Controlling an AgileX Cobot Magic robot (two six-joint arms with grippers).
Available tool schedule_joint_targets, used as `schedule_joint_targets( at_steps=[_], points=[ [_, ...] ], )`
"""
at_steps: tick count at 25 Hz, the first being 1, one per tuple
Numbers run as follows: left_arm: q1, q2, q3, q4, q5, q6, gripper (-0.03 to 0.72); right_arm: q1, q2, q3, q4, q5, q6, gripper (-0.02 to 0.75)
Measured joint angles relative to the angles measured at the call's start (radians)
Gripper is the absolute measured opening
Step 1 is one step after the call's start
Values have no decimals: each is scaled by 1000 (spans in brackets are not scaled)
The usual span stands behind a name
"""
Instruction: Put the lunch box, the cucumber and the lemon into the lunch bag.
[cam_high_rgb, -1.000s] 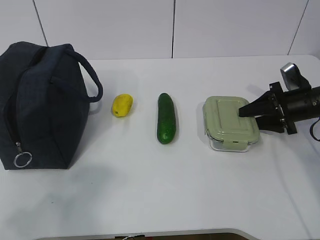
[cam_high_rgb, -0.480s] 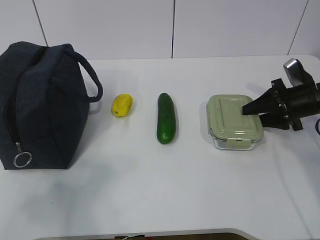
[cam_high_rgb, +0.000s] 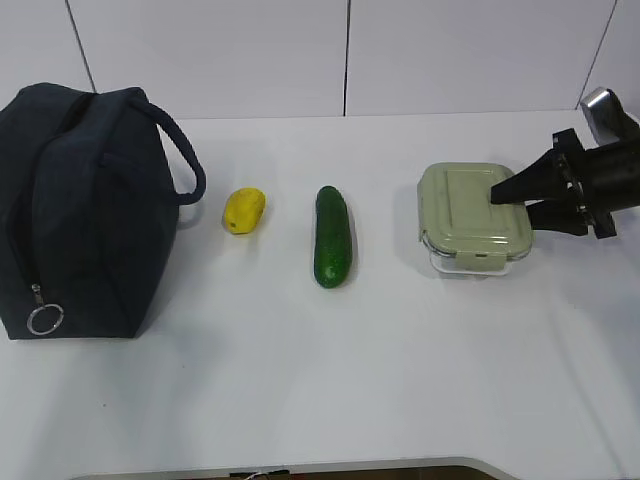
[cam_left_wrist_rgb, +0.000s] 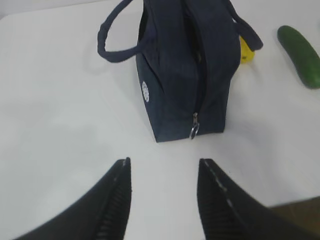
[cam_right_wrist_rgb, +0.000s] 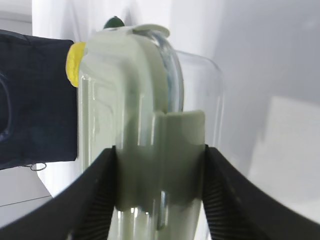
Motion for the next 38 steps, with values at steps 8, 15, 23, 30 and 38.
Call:
schedule_joint_targets(
  at_steps=[8,15,23,30,38],
  points=[
    [0,275,-4,-120,-265,0,314,2,-39,0,9,0,26,384],
    [0,576,-115,-175,-343,0,314,2,-66,0,17,2,46,384],
    [8,865,-389,-191,-298,0,337,2,-92,0,21,5,65,383],
    [129,1049,-528,-338,-123,106,472,2,-94,0,25,8,78,383],
    [231,1181,-538,-629,2,327,484,2,-94,0,42,9,83,383]
  ],
)
